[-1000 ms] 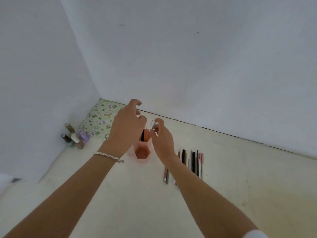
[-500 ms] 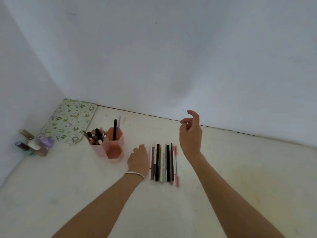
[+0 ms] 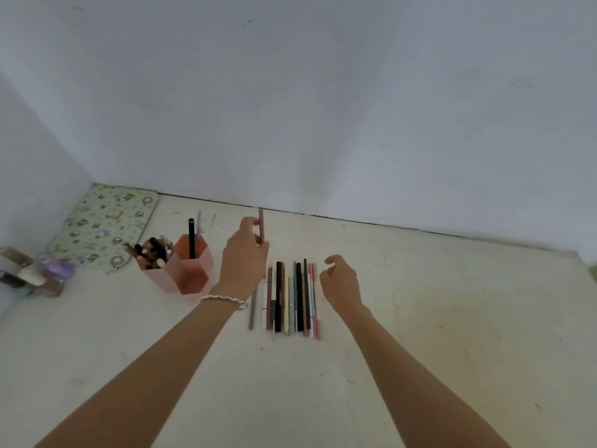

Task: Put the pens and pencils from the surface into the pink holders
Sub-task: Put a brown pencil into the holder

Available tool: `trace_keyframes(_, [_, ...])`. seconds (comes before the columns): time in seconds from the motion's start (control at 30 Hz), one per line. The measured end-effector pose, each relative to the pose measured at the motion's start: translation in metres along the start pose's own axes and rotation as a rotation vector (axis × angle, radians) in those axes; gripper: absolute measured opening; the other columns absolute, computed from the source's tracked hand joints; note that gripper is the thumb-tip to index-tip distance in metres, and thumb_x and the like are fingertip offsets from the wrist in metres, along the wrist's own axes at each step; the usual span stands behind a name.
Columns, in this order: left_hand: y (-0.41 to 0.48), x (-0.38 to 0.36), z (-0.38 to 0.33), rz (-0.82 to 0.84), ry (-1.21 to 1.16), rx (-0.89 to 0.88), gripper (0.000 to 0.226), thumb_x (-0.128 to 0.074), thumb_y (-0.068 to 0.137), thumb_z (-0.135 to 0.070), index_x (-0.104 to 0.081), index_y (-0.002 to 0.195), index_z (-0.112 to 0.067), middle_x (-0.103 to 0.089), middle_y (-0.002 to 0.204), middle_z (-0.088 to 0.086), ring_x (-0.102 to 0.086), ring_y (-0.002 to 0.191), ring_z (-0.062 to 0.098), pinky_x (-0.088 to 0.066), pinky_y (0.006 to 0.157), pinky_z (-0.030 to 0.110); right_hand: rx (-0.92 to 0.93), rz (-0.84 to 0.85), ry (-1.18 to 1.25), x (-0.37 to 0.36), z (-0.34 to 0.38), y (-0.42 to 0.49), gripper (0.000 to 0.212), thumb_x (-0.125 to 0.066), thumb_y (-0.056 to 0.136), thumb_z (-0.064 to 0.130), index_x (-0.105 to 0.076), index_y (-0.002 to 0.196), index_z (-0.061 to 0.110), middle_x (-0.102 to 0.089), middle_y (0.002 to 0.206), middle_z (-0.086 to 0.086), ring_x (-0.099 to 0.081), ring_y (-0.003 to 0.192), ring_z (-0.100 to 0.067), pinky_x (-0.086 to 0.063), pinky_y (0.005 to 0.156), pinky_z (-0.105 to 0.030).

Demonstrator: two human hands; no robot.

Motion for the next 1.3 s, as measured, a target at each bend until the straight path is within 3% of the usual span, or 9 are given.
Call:
trace_keyframes(0.13, [0.0,0.013,-0.024,0.013,-0.198,-0.099,0.082,-0.057,0.091,0.0,-0.017,0.154,-0.035,-0.063,0.087,0.004,-0.067,0.071,0.016,-0.056,0.06,0.023,-0.053,0.094,-0.136,-0.022,-0.005,-0.008,0.04,-0.047,0.097,0.007,-0.042,0.137,0.011,-0.065,0.106,-0.01,-0.061,0.084,-0.021,-0.045,0.069,-0.028])
trace_keyframes(0.3, [-0.001,0.026,-0.023,-0.003,-0.201,-0.105,0.057,-0.053,0.094,-0.004,-0.036,0.14,-0.032,-0.063,0.088,0.004,-0.071,0.073,0.021,-0.062,0.066,0.034,0.009,0.087,-0.197,-0.026,-0.004,-0.008,0.049,-0.049,0.093,0.002,-0.038,0.14,0.014,-0.061,0.118,-0.012,-0.06,0.099,-0.027,-0.041,0.075,-0.027])
trace_keyframes(0.43, [0.021,0.071,-0.013,-0.204,-0.108,-0.207,0.028,-0.052,0.098,-0.01,-0.047,0.122,-0.024,-0.065,0.091,-0.001,-0.072,0.074,0.013,-0.06,0.064,0.029,0.042,0.0,-0.073,-0.006,0.017,0.006,0.062,-0.063,0.086,0.01,-0.036,0.142,0.009,-0.059,0.11,-0.014,-0.061,0.085,-0.022,-0.05,0.07,-0.026])
trace_keyframes(0.53, [0.037,0.109,0.002,-0.315,0.047,-0.225,0.02,-0.054,0.098,-0.013,-0.048,0.115,-0.021,-0.068,0.091,0.001,-0.069,0.078,0.019,-0.056,0.068,0.032,0.09,-0.161,0.104,0.011,0.053,0.017,0.056,-0.066,0.081,0.01,-0.045,0.132,0.011,-0.058,0.106,-0.011,-0.05,0.068,-0.004,-0.034,0.053,-0.013])
trace_keyframes(0.73, [0.047,0.119,0.031,-0.191,0.418,-0.111,0.018,-0.051,0.097,-0.011,-0.048,0.115,-0.012,-0.067,0.087,0.011,-0.065,0.077,0.032,-0.055,0.071,0.047,0.304,-0.205,0.503,0.009,0.134,0.005,0.069,-0.062,0.083,0.006,-0.03,0.138,0.031,-0.056,0.082,0.004,-0.055,0.058,-0.001,-0.045,0.053,-0.009])
trace_keyframes(0.87, [0.047,0.122,0.039,-0.1,0.581,-0.003,0.03,-0.053,0.098,-0.025,-0.054,0.126,-0.014,-0.068,0.11,0.01,-0.062,0.104,0.03,-0.051,0.088,0.043,0.459,-0.199,0.581,-0.017,0.169,-0.012,0.058,-0.06,0.085,0.006,-0.034,0.13,0.032,-0.057,0.08,0.008,-0.058,0.064,-0.002,-0.047,0.057,-0.012])
trace_keyframes(1.03, [0.045,0.156,0.019,-0.348,0.405,-0.127,0.037,-0.052,0.096,-0.024,-0.053,0.132,-0.016,-0.066,0.116,0.009,-0.06,0.108,0.029,-0.049,0.088,0.042,0.568,-0.109,0.524,-0.064,0.191,-0.027,0.052,-0.055,0.094,0.012,-0.031,0.133,0.037,-0.06,0.085,0.007,-0.062,0.078,-0.009,-0.053,0.072,-0.02])
trace_keyframes(1.2, [0.032,0.166,0.004,-0.324,0.241,-0.098,0.038,-0.053,0.092,-0.018,-0.054,0.129,-0.022,-0.065,0.113,-0.002,-0.063,0.1,0.017,-0.054,0.086,0.04,0.603,0.036,0.249,-0.11,0.184,-0.029,0.042,-0.05,0.097,0.014,-0.036,0.134,0.03,-0.063,0.092,0.002,-0.062,0.084,-0.014,-0.055,0.079,-0.036])
trace_keyframes(1.3, [0.024,0.157,-0.001,-0.304,0.212,-0.072,0.036,-0.054,0.09,-0.016,-0.055,0.125,-0.025,-0.064,0.104,-0.007,-0.063,0.092,0.014,-0.056,0.08,0.037,0.68,-0.006,0.142,-0.115,0.174,-0.031,0.044,-0.052,0.094,0.008,-0.047,0.136,0.019,-0.064,0.111,-0.001,-0.058,0.098,-0.017,-0.051,0.091,-0.036])
Point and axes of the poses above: each hand's wrist, its own y-axis towards the middle knuckle, its own x-axis out of the back of the hand, z = x × y, the point moved 2 cm from there along y, towards the middle knuckle
